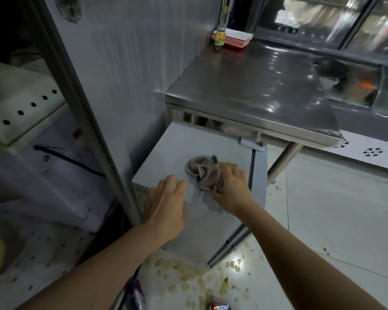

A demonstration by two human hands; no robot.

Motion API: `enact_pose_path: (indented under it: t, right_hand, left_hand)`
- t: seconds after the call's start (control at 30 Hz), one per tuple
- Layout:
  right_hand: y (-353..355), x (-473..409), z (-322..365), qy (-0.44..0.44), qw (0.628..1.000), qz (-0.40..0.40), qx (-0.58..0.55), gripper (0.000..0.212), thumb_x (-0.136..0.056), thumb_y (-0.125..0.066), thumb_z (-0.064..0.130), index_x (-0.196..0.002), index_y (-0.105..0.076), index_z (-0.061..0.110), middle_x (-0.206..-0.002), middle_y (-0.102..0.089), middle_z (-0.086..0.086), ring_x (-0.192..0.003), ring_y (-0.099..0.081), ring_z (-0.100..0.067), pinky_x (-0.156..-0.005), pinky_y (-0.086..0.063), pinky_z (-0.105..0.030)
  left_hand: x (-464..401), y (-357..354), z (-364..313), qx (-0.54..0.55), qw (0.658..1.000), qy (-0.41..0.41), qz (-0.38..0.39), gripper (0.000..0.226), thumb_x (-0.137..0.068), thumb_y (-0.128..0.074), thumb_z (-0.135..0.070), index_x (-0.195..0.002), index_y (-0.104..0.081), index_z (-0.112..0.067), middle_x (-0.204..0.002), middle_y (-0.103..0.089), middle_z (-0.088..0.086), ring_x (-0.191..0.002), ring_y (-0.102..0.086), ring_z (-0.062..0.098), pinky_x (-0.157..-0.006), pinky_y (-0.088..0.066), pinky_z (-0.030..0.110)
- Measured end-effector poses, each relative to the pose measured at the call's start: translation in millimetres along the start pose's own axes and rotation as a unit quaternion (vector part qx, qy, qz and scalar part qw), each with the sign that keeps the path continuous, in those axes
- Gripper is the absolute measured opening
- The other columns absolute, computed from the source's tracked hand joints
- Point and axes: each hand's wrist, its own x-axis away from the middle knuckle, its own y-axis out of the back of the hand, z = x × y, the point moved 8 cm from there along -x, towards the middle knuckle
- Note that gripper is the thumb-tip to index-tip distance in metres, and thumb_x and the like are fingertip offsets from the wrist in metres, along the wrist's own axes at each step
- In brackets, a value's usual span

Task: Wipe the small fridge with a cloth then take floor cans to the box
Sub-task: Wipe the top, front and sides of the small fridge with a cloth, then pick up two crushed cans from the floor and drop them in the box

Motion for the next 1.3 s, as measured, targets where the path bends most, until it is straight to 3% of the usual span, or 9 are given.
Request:
enact_pose_path:
  t: [0.17, 0.3, 0.53, 0.73, 0.93, 1.13, 1.3]
  right_hand:
    - [4.4, 39.2, 14.4, 0.009, 0.999, 0.035, -0.021, 0.064, -0.079, -0.07, 0.029, -0.132, -0.036, 0.015, -0.139, -0.036, -0.007, -0.126, -0.027, -0.027, -0.103, -0.03, -0.034]
    - [-9.6, 69.7, 34.6, 0.029, 0.998, 0.057, -0.028, 0.074, -0.079, -0.07, 0.034, -0.14, -0.032, 0.015, -0.142, -0.033, -0.007, -0.131, -0.024, -0.027, -0.109, -0.025, -0.035]
    - [-83.1, 123.1, 63.8, 0.02, 0.99, 0.137, -0.036, 0.076, -0.082, -0.069, 0.032, -0.144, -0.027, 0.019, -0.15, -0.025, -0.005, -0.137, -0.02, -0.024, -0.111, -0.026, -0.035]
    - [-162.3, 149.8, 78.2, 0.002, 0.981, 0.189, -0.029, 0.074, -0.084, -0.066, 0.031, -0.145, -0.026, 0.018, -0.153, -0.022, -0.005, -0.14, -0.017, -0.025, -0.112, -0.027, -0.037]
    - [-244.9, 176.0, 69.6, -0.011, 0.975, 0.219, -0.017, 0.073, -0.084, -0.066, 0.031, -0.144, -0.027, 0.015, -0.152, -0.022, -0.006, -0.138, -0.018, -0.027, -0.108, -0.03, -0.035]
    - [-341.9, 194.2, 44.3, -0.036, 0.963, 0.263, -0.035, 0.075, -0.084, -0.066, 0.029, -0.146, -0.025, 0.015, -0.153, -0.02, -0.007, -0.14, -0.016, -0.027, -0.109, -0.029, -0.037]
    - [-422.1, 198.7, 8.0, -0.039, 0.957, 0.284, -0.036, 0.075, -0.084, -0.066, 0.028, -0.146, -0.024, 0.017, -0.154, -0.02, -0.006, -0.14, -0.016, -0.027, -0.108, -0.029, -0.037]
  left_hand:
    - [35.3, 7.6, 1.5, 0.029, 0.998, 0.059, 0.023, 0.056, -0.087, -0.057, -0.031, -0.136, -0.032, -0.017, -0.142, -0.026, 0.005, -0.121, -0.039, 0.026, -0.097, -0.035, 0.036]
    - [66.6, 12.9, 10.3, 0.031, 0.995, 0.089, 0.025, 0.056, -0.086, -0.056, -0.032, -0.135, -0.034, -0.016, -0.133, -0.034, 0.005, -0.116, -0.043, 0.026, -0.093, -0.036, 0.036]
    - [129.2, -27.1, 57.1, 0.071, 0.981, 0.164, 0.077, 0.057, -0.086, -0.057, -0.029, -0.136, -0.033, -0.018, -0.137, -0.034, 0.003, -0.119, -0.04, 0.023, -0.1, -0.034, 0.036]
    - [180.2, -99.6, 106.4, 0.105, 0.963, 0.21, 0.13, 0.062, -0.085, -0.06, -0.031, -0.139, -0.03, -0.019, -0.141, -0.031, 0.003, -0.126, -0.036, 0.023, -0.105, -0.032, 0.036]
    - [222.8, -178.3, 138.4, 0.105, 0.955, 0.228, 0.159, 0.061, -0.082, -0.063, -0.031, -0.136, -0.035, -0.021, -0.14, -0.035, 0.004, -0.122, -0.042, 0.021, -0.098, -0.036, 0.03]
    - [252.7, -287.5, 165.1, 0.144, 0.922, 0.298, 0.2, 0.063, -0.082, -0.064, -0.031, -0.136, -0.034, -0.018, -0.135, -0.042, 0.008, -0.118, -0.048, 0.024, -0.095, -0.046, 0.041]
    - [271.7, -394.8, 183.7, 0.168, 0.883, 0.371, 0.236, 0.074, -0.081, -0.064, -0.036, -0.142, -0.027, -0.016, -0.14, -0.041, 0.01, -0.124, -0.045, 0.028, -0.1, -0.042, 0.046]
